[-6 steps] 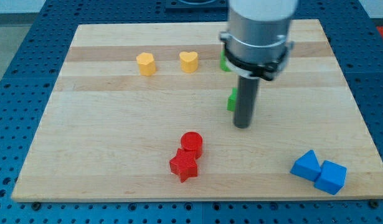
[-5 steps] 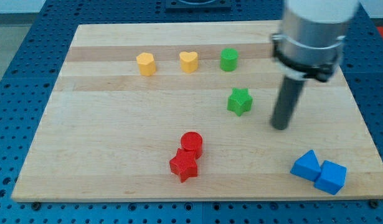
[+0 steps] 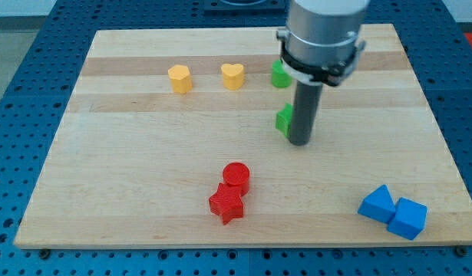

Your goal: Separate the red circle from the red star

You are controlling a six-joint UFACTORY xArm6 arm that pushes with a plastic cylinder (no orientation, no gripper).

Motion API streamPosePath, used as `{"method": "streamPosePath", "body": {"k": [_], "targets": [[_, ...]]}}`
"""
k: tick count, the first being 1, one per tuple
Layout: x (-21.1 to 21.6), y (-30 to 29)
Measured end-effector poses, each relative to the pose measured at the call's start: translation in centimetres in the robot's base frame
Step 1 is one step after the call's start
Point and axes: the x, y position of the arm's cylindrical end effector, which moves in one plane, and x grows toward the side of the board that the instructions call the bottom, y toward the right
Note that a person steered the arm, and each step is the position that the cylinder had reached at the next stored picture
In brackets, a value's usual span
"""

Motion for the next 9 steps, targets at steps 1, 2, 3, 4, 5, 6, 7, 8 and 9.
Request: {"method": "streamPosePath", "body": {"k": [1,2,3,4,5,6,7,8,9], "targets": [[-0.2,0.0],[-0.7,0.0],[-0.5,0.2],[1.4,4.2],[2.9,5.6],[3.2,5.6],[3.3,4.0],[5.3,1.8],[8.4,1.0]]}}
